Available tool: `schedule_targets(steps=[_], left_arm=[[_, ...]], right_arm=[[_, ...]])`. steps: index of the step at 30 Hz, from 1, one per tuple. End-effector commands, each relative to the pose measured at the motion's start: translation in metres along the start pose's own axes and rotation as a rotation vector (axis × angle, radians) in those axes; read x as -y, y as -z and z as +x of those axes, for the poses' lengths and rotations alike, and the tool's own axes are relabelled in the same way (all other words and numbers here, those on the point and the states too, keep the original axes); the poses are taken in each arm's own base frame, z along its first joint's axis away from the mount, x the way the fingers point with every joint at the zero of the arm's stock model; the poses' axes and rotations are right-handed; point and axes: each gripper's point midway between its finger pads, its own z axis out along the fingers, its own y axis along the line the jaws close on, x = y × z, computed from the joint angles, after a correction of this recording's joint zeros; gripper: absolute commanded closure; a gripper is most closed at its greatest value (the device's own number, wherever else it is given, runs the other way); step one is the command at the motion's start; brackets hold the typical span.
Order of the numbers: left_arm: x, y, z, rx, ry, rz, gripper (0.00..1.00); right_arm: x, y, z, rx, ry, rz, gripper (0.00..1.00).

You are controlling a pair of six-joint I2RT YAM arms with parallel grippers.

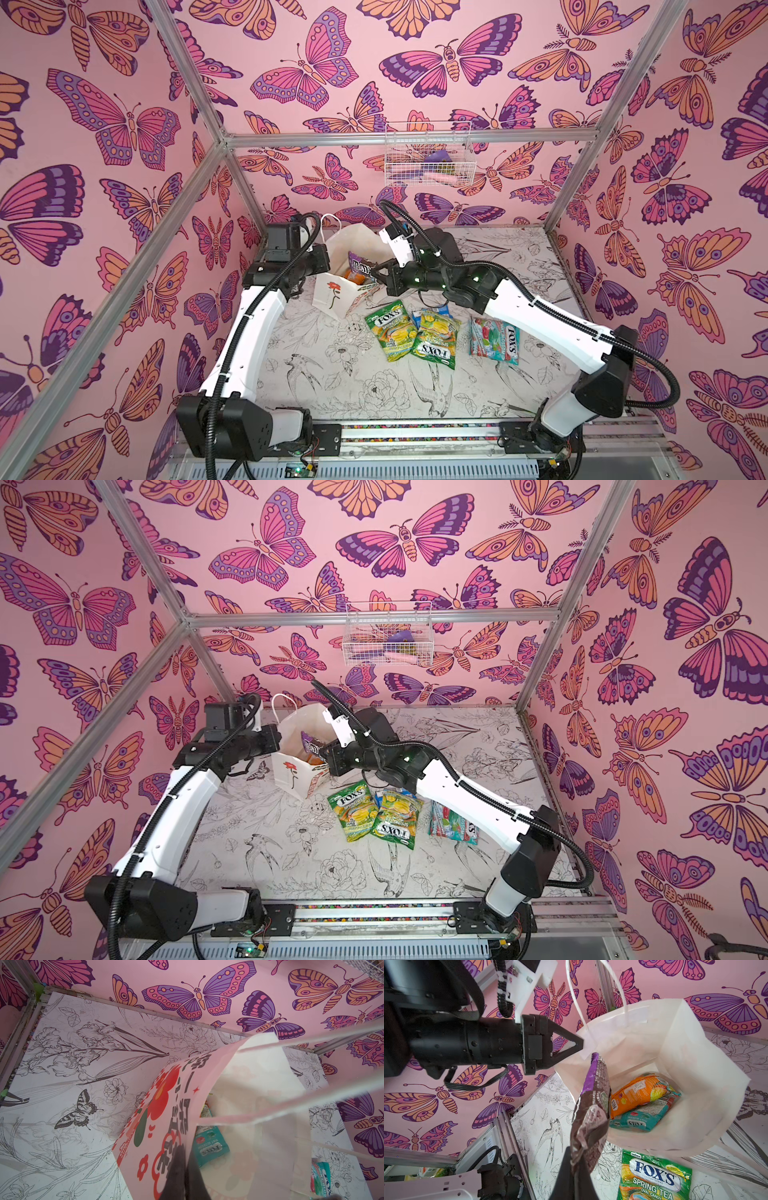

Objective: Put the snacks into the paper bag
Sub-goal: 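Carry the M&M's pack over the paper bag opening with the right gripper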

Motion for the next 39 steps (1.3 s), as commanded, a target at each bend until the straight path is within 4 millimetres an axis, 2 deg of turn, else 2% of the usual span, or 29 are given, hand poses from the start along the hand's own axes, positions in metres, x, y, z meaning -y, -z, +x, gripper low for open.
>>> schedule_targets(steps=[1, 10, 17, 25, 28, 31, 39], left_arm=[[0.003, 0.009, -0.010, 0.051, 0.001, 0.020, 1.00], [0.003, 0.009, -0.009, 0.050, 0.001, 0.020, 1.00], [0.003, 0.009, -0.010, 0.051, 0.002, 0.020, 1.00], [0.003, 0.009, -0.010, 0.051, 0.002, 0.020, 1.00], [0.003, 0.010, -0.010, 0.052, 0.001, 0.018, 1.00], [0.003, 0.010, -0.010, 0.054, 0.000, 0.018, 1.00], [0.003, 0.010, -0.010, 0.053, 0.003, 0.019, 1.00]], right_arm=[[-0.011, 0.005, -0.017, 0.042, 0.022, -0.013, 1.00], [-0.014, -0.003, -0.014, 0.022, 0.026, -0.008, 0.91], [-0.015, -0.004, -0.015, 0.026, 0.024, -0.010, 0.90], [-0.020, -0.001, -0.014, 0.022, 0.035, -0.020, 0.65], [-0.019, 0.004, -0.016, 0.031, 0.041, -0.005, 0.57], [-0.015, 0.015, -0.021, 0.057, 0.048, 0.030, 0.45], [0.002, 0.049, -0.031, 0.131, 0.058, 0.151, 0.38]])
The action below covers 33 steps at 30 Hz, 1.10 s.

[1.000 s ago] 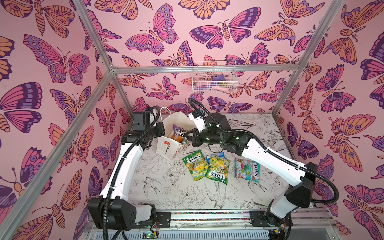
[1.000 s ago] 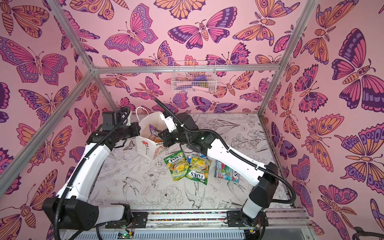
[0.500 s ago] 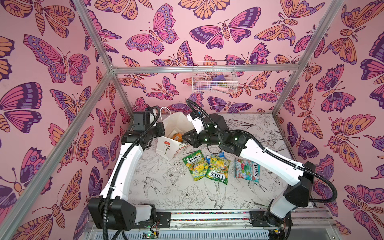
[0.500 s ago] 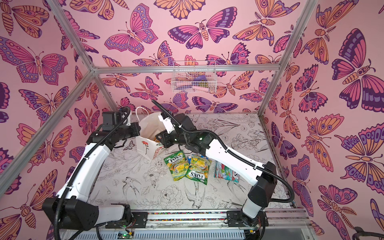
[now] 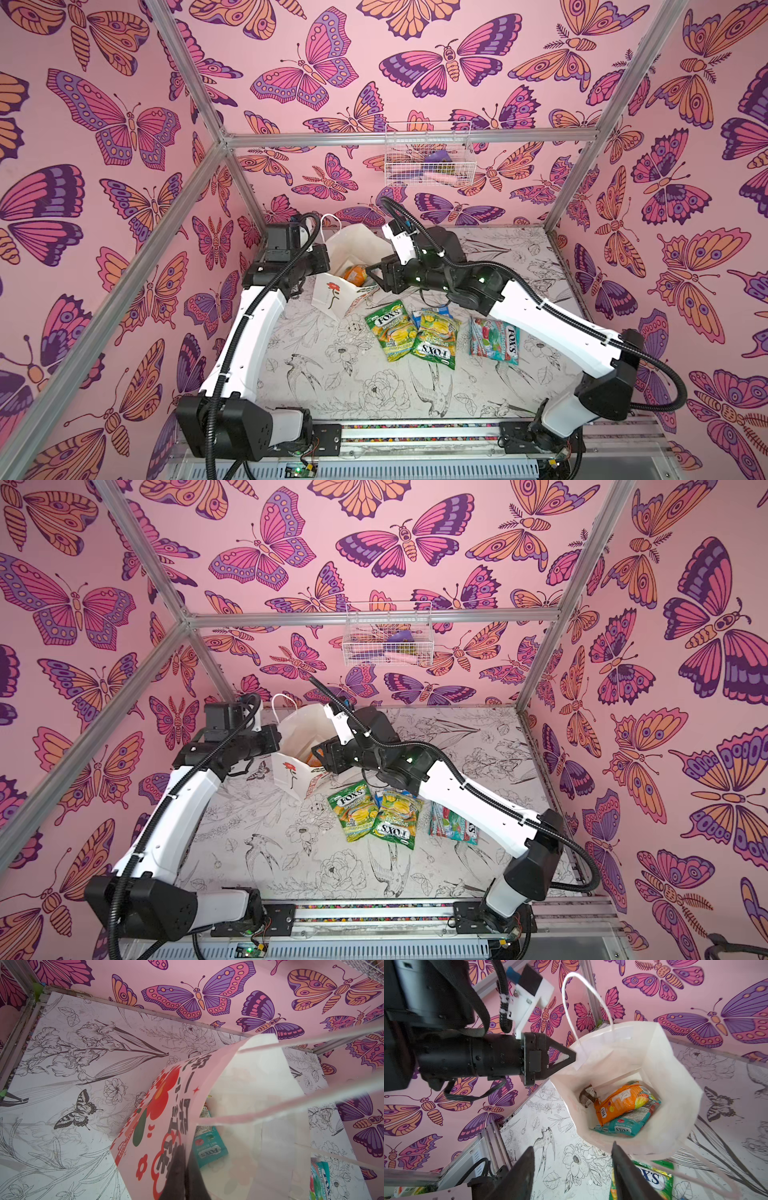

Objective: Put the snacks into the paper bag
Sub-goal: 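Carry the M&M's pack over the paper bag opening with the right gripper, then lower the M&M's pack into the paper bag and open the right gripper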

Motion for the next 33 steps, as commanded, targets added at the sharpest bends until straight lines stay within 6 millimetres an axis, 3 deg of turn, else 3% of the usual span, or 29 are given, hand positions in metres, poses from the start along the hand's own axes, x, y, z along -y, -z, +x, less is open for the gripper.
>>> schedule_targets(steps=[1, 6, 10, 19, 25, 29, 33], left_arm=[[0.003, 0.010, -0.010, 0.054, 0.001, 0.017, 1.00], [0.004, 0.011, -0.011, 0.056, 0.001, 0.019, 1.00], [0.003, 0.011, -0.011, 0.057, 0.002, 0.017, 1.00], [0.004, 0.010, -0.010, 0.054, 0.003, 0.021, 1.00], [0.003, 0.010, -0.010, 0.054, 0.002, 0.018, 1.00], [0.002, 0.010, -0.010, 0.054, 0.006, 0.015, 1.00], [0.002, 0.009, -0.010, 0.053, 0.006, 0.016, 1.00]], right_arm=[[0.009, 0.023, -0.011, 0.048, 0.021, 0.072, 0.37], [0.033, 0.026, -0.001, 0.029, -0.051, 0.142, 0.29], [0.047, 0.023, 0.012, 0.005, -0.171, 0.099, 0.26], [0.059, 0.011, 0.023, 0.004, -0.323, 0.009, 0.22], [0.048, -0.007, 0.009, 0.031, -0.461, -0.163, 0.24], [0.049, -0.016, 0.001, 0.051, -0.493, -0.185, 0.27], [0.045, -0.034, 0.002, 0.034, -0.525, -0.235, 0.39]])
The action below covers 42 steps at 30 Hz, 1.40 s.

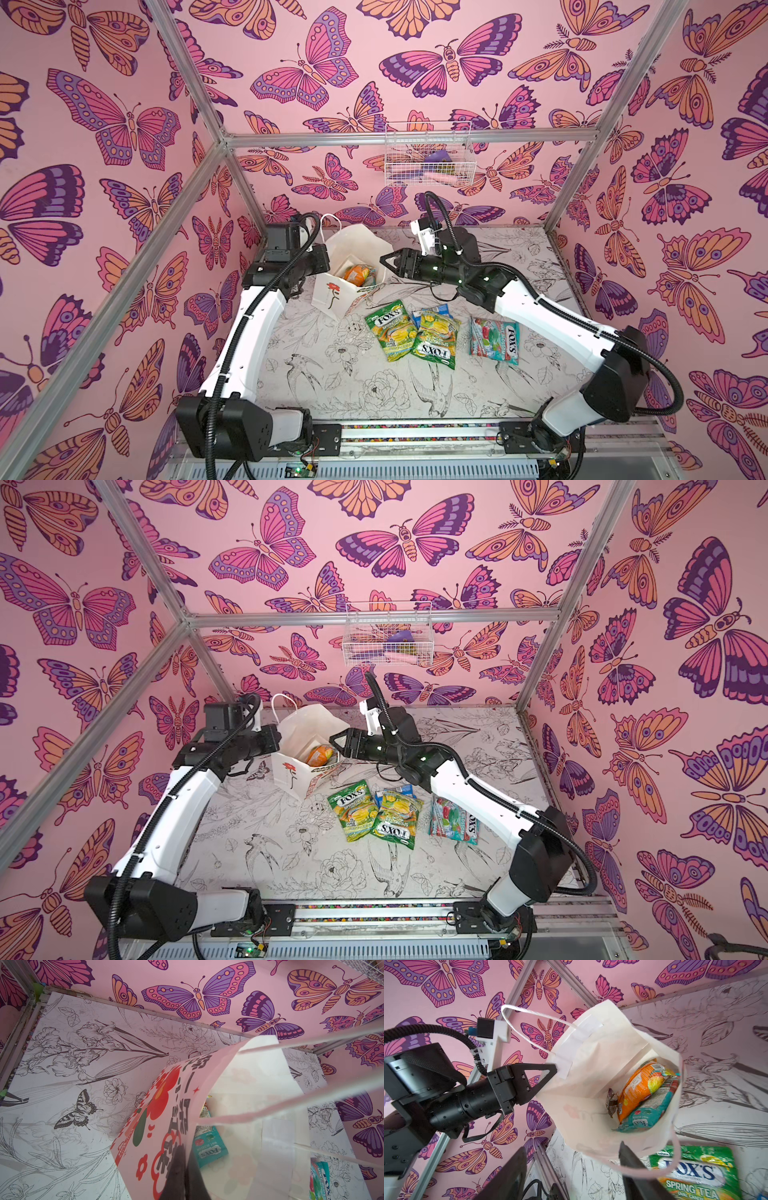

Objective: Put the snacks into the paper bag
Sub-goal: 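Lower the M&M's pack into the paper bag and open the right gripper, then raise the open right gripper out of the paper bag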

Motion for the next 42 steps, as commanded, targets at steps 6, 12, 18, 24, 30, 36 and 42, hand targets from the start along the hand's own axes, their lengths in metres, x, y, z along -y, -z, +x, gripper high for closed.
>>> schedule_targets(steps=[6, 12, 18, 24, 30, 36, 42], left_arm=[[0.001, 0.008, -0.011, 0.052, 0.007, 0.016, 1.00], [0.000, 0.008, -0.010, 0.050, 0.013, 0.016, 1.00], [0.001, 0.006, -0.010, 0.044, 0.016, 0.023, 1.00], [0.000, 0.007, -0.011, 0.048, 0.021, 0.022, 1.00], [0.001, 0.002, -0.008, 0.031, 0.024, 0.034, 1.00], [-0.002, 0.000, -0.007, 0.026, 0.026, 0.025, 1.00], [-0.006, -0.007, -0.004, 0.008, 0.031, 0.015, 1.00]], right_arm=[[-0.028, -0.007, -0.019, 0.043, -0.036, -0.132, 0.86], [-0.052, 0.007, -0.033, 0.088, 0.035, -0.180, 0.99], [-0.060, 0.015, -0.042, 0.109, 0.094, -0.160, 1.00], [-0.050, 0.006, -0.042, 0.097, 0.108, -0.135, 1.00], [-0.032, -0.007, -0.030, 0.063, 0.052, -0.119, 0.96], [-0.032, -0.001, -0.030, 0.072, 0.070, -0.104, 0.73], [-0.030, 0.005, -0.026, 0.070, 0.075, -0.098, 0.53]])
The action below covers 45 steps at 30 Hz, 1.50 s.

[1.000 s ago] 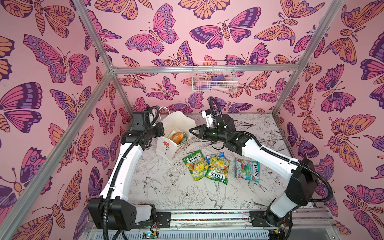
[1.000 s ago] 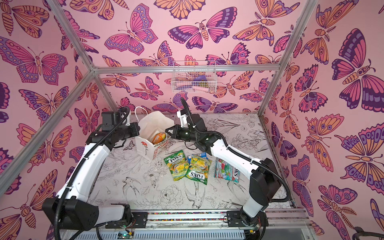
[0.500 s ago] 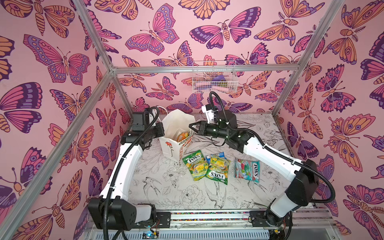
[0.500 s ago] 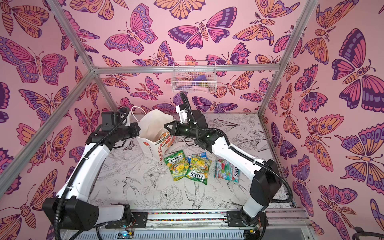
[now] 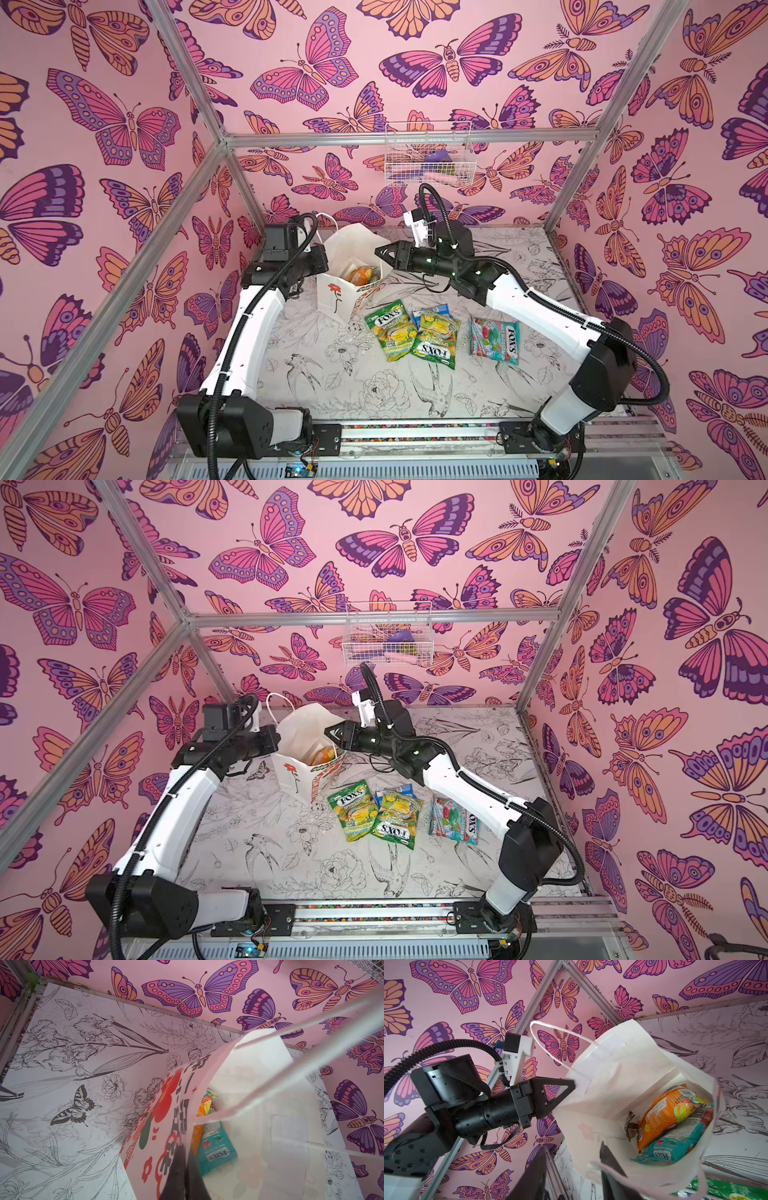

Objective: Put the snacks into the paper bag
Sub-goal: 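Raise the open right gripper out of the paper bag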

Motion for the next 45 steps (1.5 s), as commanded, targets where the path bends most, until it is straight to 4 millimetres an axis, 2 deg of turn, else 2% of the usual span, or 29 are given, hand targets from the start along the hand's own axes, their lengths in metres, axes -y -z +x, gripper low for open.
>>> schedule_targets(steps=[1, 5, 9, 17, 20, 22, 25, 31, 36, 38, 39, 43, 45], left_arm=[[-0.001, -0.004, -0.007, 0.027, 0.005, 0.007, 1.00], [-0.005, -0.006, -0.007, 0.023, 0.009, -0.003, 1.00], [-0.006, -0.008, -0.006, 0.019, 0.013, -0.004, 1.00], [-0.004, -0.011, -0.005, 0.005, 0.015, 0.012, 1.00], [-0.005, -0.011, -0.005, 0.005, 0.016, 0.009, 1.00], [-0.006, -0.012, -0.005, 0.004, 0.018, 0.005, 1.00], [-0.007, -0.013, -0.004, 0.002, 0.020, 0.005, 1.00], [-0.006, -0.013, -0.004, -0.004, 0.025, 0.017, 1.00], [-0.001, -0.014, -0.003, -0.014, 0.033, 0.049, 1.00], [0.000, -0.014, -0.004, -0.015, 0.034, 0.054, 1.00], [0.000, -0.014, -0.004, -0.013, 0.034, 0.055, 1.00], [-0.002, -0.014, -0.004, -0.012, 0.040, 0.051, 1.00], [-0.002, -0.014, -0.005, -0.012, 0.041, 0.050, 1.00]], right_arm=[[-0.009, 0.012, -0.007, 0.034, 0.026, -0.018, 0.51], [-0.009, 0.015, -0.006, 0.035, 0.032, -0.013, 0.49], [-0.007, 0.016, -0.009, 0.048, 0.048, 0.001, 0.52], [-0.010, -0.008, -0.025, 0.031, 0.028, -0.049, 0.54], [-0.016, -0.013, -0.031, 0.043, 0.011, -0.083, 0.66], [-0.024, -0.011, -0.037, 0.060, 0.016, -0.105, 0.78], [-0.034, -0.007, -0.045, 0.081, 0.030, -0.124, 0.91], [-0.057, 0.008, -0.059, 0.120, 0.073, -0.154, 0.96], [-0.063, 0.019, -0.067, 0.149, 0.111, -0.131, 0.96], [-0.063, 0.020, -0.066, 0.147, 0.106, -0.130, 0.95], [-0.062, 0.019, -0.064, 0.139, 0.096, -0.136, 0.89], [-0.058, 0.018, -0.054, 0.121, 0.055, -0.160, 0.45], [-0.053, 0.019, -0.050, 0.116, 0.041, -0.147, 0.41]])
